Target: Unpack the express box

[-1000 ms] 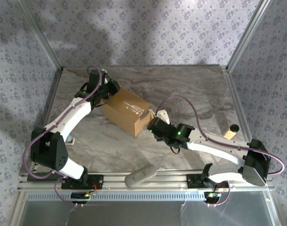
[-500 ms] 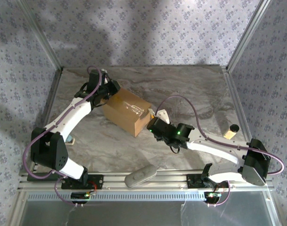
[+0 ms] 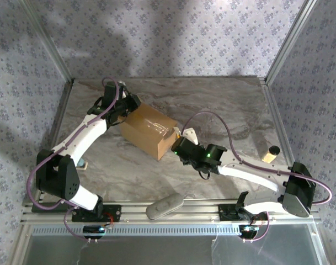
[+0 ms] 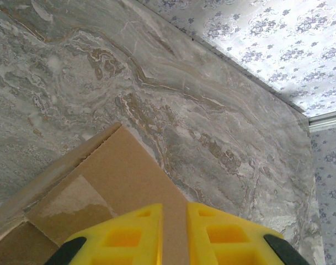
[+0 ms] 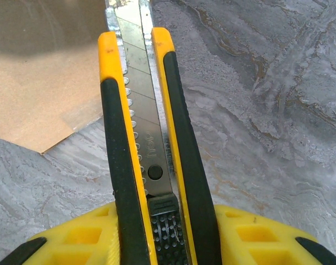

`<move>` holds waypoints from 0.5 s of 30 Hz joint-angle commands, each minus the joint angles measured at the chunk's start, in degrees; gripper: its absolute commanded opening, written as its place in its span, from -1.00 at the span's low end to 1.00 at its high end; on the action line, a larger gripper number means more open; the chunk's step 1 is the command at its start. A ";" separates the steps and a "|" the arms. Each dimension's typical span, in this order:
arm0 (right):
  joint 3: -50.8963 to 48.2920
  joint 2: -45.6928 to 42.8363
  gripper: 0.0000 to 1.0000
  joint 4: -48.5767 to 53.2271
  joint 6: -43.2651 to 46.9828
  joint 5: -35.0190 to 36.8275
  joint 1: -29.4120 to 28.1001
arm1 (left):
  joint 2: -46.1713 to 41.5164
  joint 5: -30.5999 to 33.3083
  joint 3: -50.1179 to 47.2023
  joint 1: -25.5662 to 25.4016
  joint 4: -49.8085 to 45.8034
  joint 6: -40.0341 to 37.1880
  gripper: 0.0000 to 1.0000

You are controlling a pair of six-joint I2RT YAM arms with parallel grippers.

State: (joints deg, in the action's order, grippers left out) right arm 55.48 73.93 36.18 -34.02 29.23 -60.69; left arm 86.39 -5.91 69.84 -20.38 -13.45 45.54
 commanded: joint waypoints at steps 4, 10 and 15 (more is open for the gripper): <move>2.35 0.68 -1.00 0.73 0.60 2.03 -0.21 | -0.69 0.79 0.18 -0.36 0.46 0.24 -0.63; 2.44 0.67 -1.00 0.75 0.61 2.14 -0.15 | -0.84 0.95 1.18 -0.10 -0.38 -0.43 -0.63; 2.66 0.87 -1.00 0.81 0.89 2.23 0.02 | -1.12 1.86 3.42 1.85 -3.86 -2.16 -0.63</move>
State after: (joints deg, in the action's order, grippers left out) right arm 55.90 74.30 36.29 -33.63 29.26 -60.69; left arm 86.39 -5.43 70.32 -19.86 -15.18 45.06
